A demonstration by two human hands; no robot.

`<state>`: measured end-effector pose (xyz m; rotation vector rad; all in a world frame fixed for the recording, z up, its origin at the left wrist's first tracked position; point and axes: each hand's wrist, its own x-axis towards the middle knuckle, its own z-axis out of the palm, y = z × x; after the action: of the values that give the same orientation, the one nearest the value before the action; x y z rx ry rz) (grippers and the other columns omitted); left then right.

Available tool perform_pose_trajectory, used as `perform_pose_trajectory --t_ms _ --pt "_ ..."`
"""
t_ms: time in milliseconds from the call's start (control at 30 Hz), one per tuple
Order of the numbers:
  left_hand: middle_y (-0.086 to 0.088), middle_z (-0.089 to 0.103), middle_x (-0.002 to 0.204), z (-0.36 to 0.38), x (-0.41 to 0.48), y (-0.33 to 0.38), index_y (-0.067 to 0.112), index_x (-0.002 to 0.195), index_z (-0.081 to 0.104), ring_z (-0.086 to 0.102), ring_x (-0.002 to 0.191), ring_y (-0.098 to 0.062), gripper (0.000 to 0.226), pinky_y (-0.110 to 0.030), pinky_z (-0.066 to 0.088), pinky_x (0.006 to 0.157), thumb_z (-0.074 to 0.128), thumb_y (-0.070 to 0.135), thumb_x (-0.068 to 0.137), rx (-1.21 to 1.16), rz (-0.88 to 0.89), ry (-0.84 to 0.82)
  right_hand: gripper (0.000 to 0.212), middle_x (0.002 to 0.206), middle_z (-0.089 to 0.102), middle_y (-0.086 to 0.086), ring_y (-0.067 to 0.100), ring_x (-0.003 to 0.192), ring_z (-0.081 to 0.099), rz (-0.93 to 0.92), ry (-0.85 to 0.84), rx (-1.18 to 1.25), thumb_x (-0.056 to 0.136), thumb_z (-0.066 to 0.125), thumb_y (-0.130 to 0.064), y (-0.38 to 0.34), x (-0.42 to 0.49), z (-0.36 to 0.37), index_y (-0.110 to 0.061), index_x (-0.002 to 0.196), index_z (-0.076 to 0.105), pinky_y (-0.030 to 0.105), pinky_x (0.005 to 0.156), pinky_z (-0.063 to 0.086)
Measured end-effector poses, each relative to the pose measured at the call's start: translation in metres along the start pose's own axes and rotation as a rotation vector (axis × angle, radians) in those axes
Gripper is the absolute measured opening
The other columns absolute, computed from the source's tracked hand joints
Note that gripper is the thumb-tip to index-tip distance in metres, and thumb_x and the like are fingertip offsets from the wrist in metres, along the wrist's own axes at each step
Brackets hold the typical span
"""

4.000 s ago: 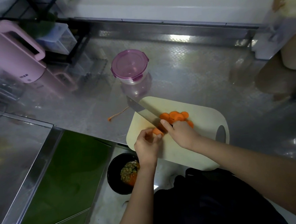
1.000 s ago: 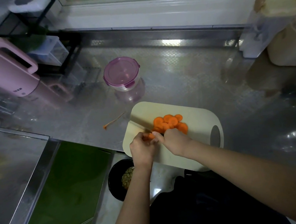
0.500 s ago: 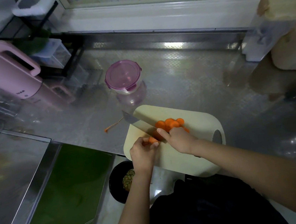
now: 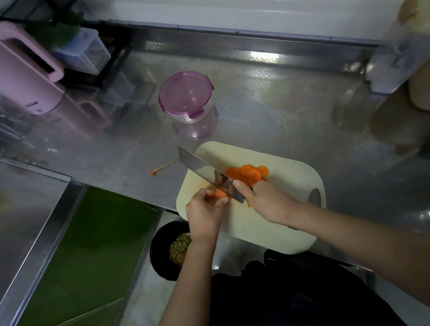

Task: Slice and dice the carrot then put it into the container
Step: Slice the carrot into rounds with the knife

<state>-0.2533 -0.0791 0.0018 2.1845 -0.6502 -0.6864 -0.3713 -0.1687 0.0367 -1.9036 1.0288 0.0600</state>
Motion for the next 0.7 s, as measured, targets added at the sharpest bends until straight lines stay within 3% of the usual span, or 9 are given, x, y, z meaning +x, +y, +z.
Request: perform_pose_trajectory --t_ms 133,267,333,433,533,700 --pt "0.012 0.059 0.071 -0.001 0.001 -0.001 0.016 0.08 0.064 0.051 0.065 0.005 0.013 0.001 0.036 0.06 0.076 0.016 0.075 0.006 0.012 -0.001 0.066 0.081 0.066 0.021 0.028 0.079 0.061 0.008 0.007 0.001 0.099 0.027 -0.048 -0.002 -0.003 0.0 0.002 0.074 0.062 0.032 0.074 0.044" --pt "0.009 0.062 0.074 0.0 0.003 -0.003 0.013 0.083 0.066 0.051 0.066 0.006 0.013 0.002 0.036 0.062 0.077 0.018 0.075 0.011 0.002 -0.006 0.055 0.077 0.061 0.016 0.024 0.079 0.056 0.052 0.001 -0.007 0.1 0.029 -0.047 -0.005 -0.006 0.003 -0.017 0.058 0.049 0.026 0.071 0.037" --pt "0.008 0.063 0.075 0.0 0.002 -0.004 0.012 0.083 0.067 0.052 0.066 0.004 0.014 0.002 0.036 0.062 0.076 0.019 0.076 0.005 -0.004 -0.008 0.054 0.078 0.062 0.018 0.027 0.082 0.059 0.06 0.01 -0.016 0.1 0.029 -0.047 -0.007 -0.007 0.005 -0.017 0.058 0.048 0.029 0.073 0.041" --pt "0.006 0.066 0.077 0.001 0.003 -0.005 0.012 0.083 0.067 0.054 0.067 -0.001 0.014 0.0 0.037 0.062 0.076 0.019 0.076 0.004 -0.003 -0.005 0.06 0.091 0.064 0.019 0.031 0.094 0.059 0.083 0.024 -0.052 0.098 0.028 -0.051 -0.009 -0.007 0.008 -0.006 0.083 0.064 0.037 0.086 0.047" --pt "0.001 0.068 0.08 0.002 0.002 -0.007 0.01 0.085 0.066 0.061 0.074 -0.012 0.017 -0.016 0.045 0.069 0.077 0.019 0.076 -0.026 -0.013 -0.001 0.054 0.102 0.061 0.015 0.032 0.102 0.056 0.07 0.022 -0.12 0.096 0.029 -0.055 -0.014 -0.007 0.012 -0.015 0.11 0.063 0.042 0.09 0.047" --pt "-0.003 0.068 0.081 0.003 0.002 -0.006 0.012 0.083 0.063 0.064 0.079 -0.02 0.018 -0.026 0.048 0.073 0.078 0.019 0.075 -0.03 -0.012 -0.001 0.057 0.106 0.061 0.016 0.033 0.105 0.055 0.133 0.059 -0.228 0.097 0.029 -0.055 -0.021 -0.009 0.013 -0.012 0.114 0.063 0.037 0.087 0.047"
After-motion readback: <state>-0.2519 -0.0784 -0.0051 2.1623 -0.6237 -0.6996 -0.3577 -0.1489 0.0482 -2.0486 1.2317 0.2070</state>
